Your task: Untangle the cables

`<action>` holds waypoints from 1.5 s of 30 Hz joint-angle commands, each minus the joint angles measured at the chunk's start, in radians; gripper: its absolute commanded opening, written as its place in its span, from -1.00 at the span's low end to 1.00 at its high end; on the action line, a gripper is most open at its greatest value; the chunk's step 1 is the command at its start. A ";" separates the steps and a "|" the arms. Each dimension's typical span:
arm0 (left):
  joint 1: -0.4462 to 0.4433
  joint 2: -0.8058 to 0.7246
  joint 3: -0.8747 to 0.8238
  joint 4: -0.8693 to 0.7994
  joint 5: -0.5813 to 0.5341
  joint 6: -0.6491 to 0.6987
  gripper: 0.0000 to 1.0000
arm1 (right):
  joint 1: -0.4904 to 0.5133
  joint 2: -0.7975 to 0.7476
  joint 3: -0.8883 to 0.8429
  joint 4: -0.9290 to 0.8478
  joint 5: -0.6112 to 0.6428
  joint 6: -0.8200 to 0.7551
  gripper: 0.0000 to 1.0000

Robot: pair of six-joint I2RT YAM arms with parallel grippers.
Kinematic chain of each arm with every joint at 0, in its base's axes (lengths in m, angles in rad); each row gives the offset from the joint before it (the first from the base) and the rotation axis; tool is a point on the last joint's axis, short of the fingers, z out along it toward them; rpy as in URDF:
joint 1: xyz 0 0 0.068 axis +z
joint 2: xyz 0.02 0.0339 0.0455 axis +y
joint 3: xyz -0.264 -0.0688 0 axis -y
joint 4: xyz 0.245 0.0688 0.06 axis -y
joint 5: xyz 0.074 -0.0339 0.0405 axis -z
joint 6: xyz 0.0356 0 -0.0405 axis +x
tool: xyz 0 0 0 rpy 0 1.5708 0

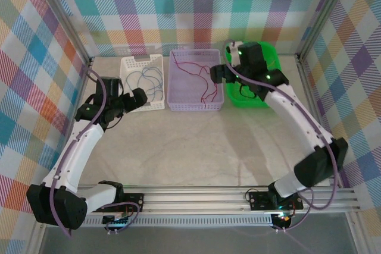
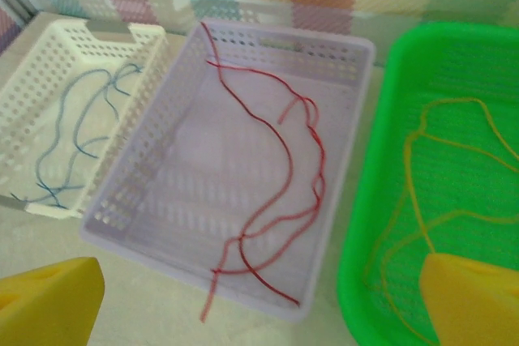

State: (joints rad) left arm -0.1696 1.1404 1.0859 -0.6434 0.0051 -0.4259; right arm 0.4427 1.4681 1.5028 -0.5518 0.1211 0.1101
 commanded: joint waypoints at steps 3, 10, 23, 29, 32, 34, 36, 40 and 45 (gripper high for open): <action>-0.033 -0.034 -0.101 0.097 -0.103 0.025 1.00 | -0.110 -0.203 -0.314 0.173 0.048 0.036 0.99; -0.086 -0.115 -0.248 0.269 -0.272 0.142 1.00 | -0.315 -0.369 -0.739 0.473 0.185 0.063 0.99; -0.087 -0.114 -0.420 0.495 -0.428 0.226 1.00 | -0.403 -0.048 -0.992 1.051 0.197 0.023 0.99; -0.073 -0.088 -0.469 0.587 -0.444 0.253 1.00 | -0.412 0.039 -1.080 1.320 -0.010 -0.076 0.99; -0.047 -0.091 -0.537 0.696 -0.453 0.235 1.00 | -0.411 0.054 -1.125 1.423 0.029 -0.066 0.99; -0.009 -0.070 -0.567 0.763 -0.434 0.258 1.00 | -0.405 0.061 -1.112 1.418 0.031 -0.073 0.99; 0.027 -0.045 -0.593 0.836 -0.431 0.276 1.00 | -0.405 0.073 -1.119 1.450 0.032 -0.078 0.99; 0.100 0.019 -0.636 0.996 -0.340 0.319 1.00 | -0.398 0.066 -1.119 1.436 0.048 -0.079 0.99; 0.121 0.184 -0.658 1.186 -0.272 0.347 1.00 | -0.388 0.066 -1.124 1.447 0.065 -0.084 0.99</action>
State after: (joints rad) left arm -0.0616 1.2640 0.4477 0.3611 -0.3363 -0.1104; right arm 0.0471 1.5311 0.3798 0.8387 0.1818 0.0418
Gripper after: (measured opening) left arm 0.997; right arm 0.996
